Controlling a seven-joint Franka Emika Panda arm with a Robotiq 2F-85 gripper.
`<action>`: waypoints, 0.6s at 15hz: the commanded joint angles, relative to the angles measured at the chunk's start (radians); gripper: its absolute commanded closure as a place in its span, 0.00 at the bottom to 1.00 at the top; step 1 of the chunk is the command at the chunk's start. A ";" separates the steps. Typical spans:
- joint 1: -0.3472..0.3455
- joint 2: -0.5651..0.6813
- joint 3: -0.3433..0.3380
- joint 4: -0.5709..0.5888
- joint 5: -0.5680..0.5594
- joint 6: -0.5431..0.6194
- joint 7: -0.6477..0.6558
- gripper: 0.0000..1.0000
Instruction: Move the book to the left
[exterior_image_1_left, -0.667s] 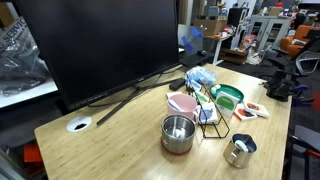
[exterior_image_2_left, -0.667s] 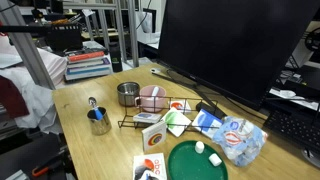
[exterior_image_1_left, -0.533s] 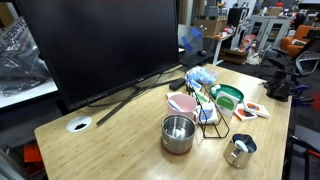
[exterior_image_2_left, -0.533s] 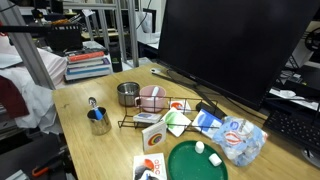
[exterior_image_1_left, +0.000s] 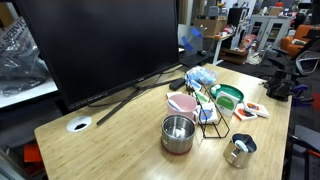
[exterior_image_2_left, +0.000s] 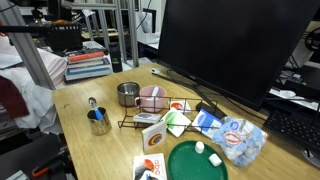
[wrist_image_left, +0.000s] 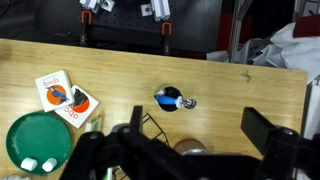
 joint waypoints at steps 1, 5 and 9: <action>-0.040 0.040 -0.013 -0.007 0.053 0.005 0.079 0.00; -0.084 0.074 -0.032 -0.083 0.052 0.046 0.151 0.00; -0.132 0.087 -0.047 -0.184 0.015 0.104 0.245 0.00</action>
